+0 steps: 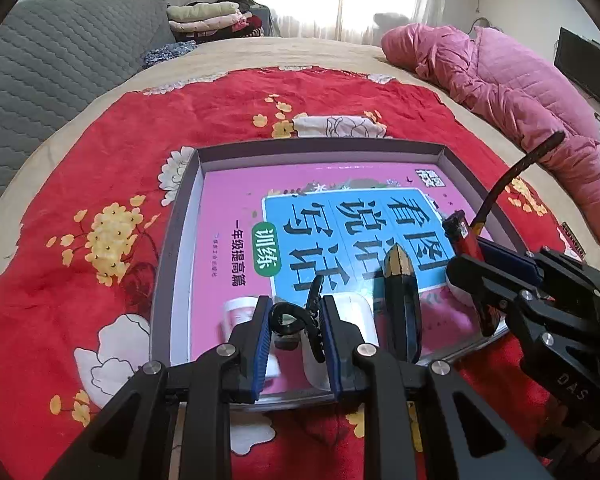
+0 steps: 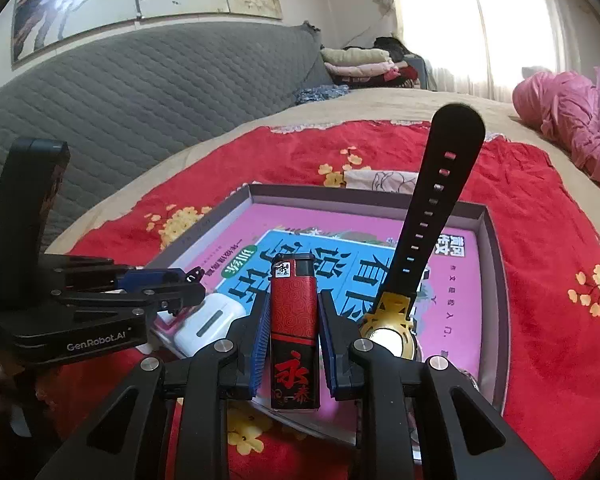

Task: Organize rigid objects
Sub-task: 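Lower the lighter into the box with the right tool while the left tool lowers the clip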

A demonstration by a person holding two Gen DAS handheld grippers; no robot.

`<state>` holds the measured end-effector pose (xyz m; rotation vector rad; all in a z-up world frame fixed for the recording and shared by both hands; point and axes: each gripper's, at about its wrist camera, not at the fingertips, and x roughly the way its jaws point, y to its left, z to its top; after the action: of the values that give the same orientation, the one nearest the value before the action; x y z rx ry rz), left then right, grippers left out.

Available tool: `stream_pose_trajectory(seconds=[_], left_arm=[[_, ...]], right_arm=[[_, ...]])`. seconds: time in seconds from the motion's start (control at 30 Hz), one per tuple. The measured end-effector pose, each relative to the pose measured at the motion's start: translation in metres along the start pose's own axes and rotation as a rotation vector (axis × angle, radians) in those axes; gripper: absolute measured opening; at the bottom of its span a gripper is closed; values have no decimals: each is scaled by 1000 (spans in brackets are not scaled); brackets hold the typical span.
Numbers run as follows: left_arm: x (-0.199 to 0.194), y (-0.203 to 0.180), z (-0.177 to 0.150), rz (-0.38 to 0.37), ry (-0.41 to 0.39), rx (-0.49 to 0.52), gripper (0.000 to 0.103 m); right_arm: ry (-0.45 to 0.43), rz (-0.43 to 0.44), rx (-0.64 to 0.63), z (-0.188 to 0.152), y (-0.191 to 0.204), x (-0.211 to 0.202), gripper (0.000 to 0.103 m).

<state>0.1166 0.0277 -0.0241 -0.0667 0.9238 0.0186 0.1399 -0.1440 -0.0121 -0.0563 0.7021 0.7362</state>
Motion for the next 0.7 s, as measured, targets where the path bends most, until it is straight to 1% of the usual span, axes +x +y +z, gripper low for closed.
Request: stream_pose_trajectory(seconds=[0.47,0.7], left_arm=[[1,-5,-3,-6,2,14,24],[1,-8,-4,-7,1,19,24]], right_arm=[[54,-30,-25,-6,4,15,24],[81,-32,-6,-9,0,20,24]])
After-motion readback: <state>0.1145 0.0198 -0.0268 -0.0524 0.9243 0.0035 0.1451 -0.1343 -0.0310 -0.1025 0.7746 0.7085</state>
